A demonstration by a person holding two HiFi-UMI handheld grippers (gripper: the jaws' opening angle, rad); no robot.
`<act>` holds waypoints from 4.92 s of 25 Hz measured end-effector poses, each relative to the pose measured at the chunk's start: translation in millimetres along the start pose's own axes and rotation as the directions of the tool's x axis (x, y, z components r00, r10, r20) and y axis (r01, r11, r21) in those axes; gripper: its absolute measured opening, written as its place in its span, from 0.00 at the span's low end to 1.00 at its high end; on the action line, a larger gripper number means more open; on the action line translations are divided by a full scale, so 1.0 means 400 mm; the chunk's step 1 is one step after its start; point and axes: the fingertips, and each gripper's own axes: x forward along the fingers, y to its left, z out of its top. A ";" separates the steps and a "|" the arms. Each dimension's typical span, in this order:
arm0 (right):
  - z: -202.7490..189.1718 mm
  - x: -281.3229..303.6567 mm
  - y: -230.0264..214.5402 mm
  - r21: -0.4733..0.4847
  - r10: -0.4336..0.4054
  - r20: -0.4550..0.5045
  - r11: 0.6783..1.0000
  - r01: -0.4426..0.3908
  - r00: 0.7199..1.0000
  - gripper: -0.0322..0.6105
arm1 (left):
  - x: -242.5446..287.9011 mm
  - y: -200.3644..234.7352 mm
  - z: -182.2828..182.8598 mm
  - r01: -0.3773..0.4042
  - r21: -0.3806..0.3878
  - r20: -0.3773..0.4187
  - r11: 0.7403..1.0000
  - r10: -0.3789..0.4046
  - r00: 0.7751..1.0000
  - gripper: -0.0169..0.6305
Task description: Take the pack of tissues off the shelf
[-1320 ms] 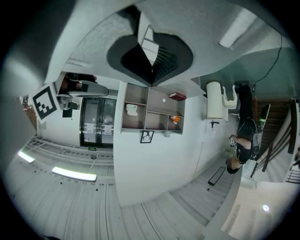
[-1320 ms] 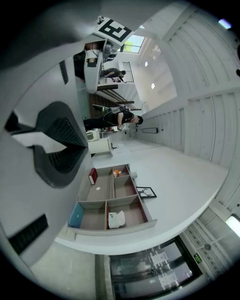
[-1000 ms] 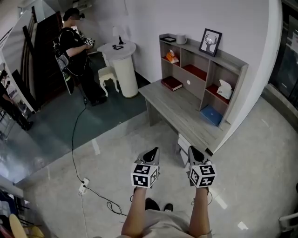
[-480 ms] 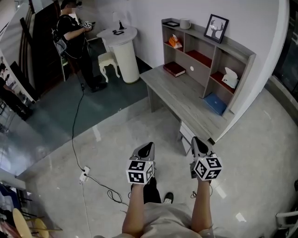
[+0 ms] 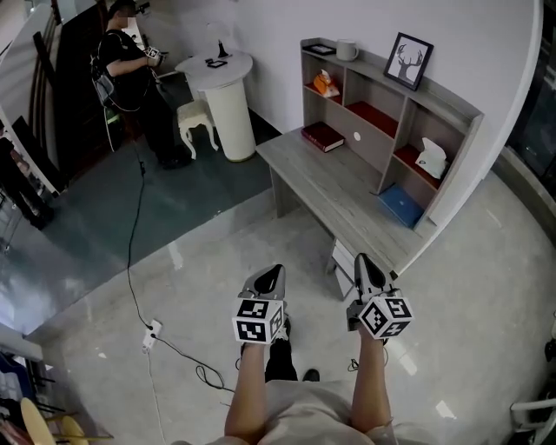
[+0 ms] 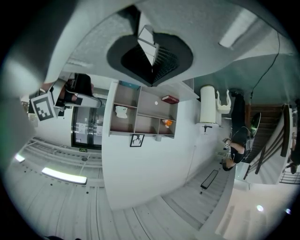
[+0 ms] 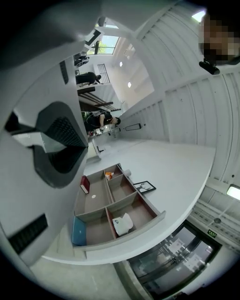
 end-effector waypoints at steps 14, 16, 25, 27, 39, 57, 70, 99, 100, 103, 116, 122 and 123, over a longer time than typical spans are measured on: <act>0.053 0.306 -0.049 0.008 0.074 -0.070 0.997 -0.073 0.995 0.07 | 0.262 0.133 0.174 0.030 0.064 0.025 0.997 -0.031 0.999 0.04; 0.047 0.343 -0.065 -0.014 0.060 -0.089 0.998 -0.062 0.994 0.07 | 0.297 0.155 0.182 0.043 0.052 0.026 0.998 -0.044 0.999 0.04; 0.036 0.528 -0.086 -0.065 0.033 -0.119 0.997 -0.041 0.992 0.08 | 0.448 0.283 0.236 0.091 0.051 0.016 0.995 -0.092 0.996 0.04; 0.026 0.567 -0.079 -0.066 0.038 -0.119 0.997 -0.046 0.992 0.08 | 0.478 0.318 0.235 0.098 0.043 0.014 0.994 -0.098 0.995 0.04; -0.026 0.734 -0.064 -0.049 0.040 -0.130 0.998 -0.046 0.991 0.07 | 0.582 0.433 0.240 0.148 0.046 -0.006 0.988 -0.148 0.989 0.04; -0.036 0.989 -0.215 -0.070 0.016 -0.184 0.997 -0.030 0.983 0.07 | 0.882 0.500 0.245 0.188 -0.012 -0.074 0.982 -0.189 0.979 0.04; 0.019 1.326 -0.376 -0.005 0.068 -0.169 0.998 -0.070 0.983 0.07 | 1.127 0.637 0.380 0.101 0.037 -0.103 0.994 -0.097 0.990 0.04; 0.124 1.661 -0.586 -0.113 -0.179 -0.129 0.980 0.165 0.975 0.07 | 1.620 0.758 0.586 0.339 0.048 -0.055 0.939 -0.337 0.940 0.04; 0.136 1.674 -0.600 -0.107 -0.198 -0.116 0.977 0.186 0.973 0.07 | 1.642 0.759 0.594 0.357 0.051 -0.056 0.933 -0.354 0.933 0.04; 0.160 1.720 -0.635 -0.101 -0.258 -0.086 0.963 0.249 0.962 0.07 | 1.694 0.777 0.610 0.398 0.072 -0.067 0.915 -0.393 0.917 0.04; 0.109 1.838 -0.632 0.039 -0.403 0.010 0.915 0.402 0.915 0.08 | 1.841 0.856 0.638 0.548 0.125 -0.122 0.827 -0.535 0.836 0.04; 0.109 1.771 -0.637 0.006 -0.513 0.013 0.858 0.513 0.858 0.08 | 1.839 0.828 0.625 0.617 0.101 -0.131 0.781 -0.604 0.786 0.04; 0.110 1.767 -0.633 -0.010 -0.521 0.011 0.854 0.521 0.854 0.08 | 1.839 0.824 0.624 0.623 0.092 -0.128 0.777 -0.611 0.781 0.04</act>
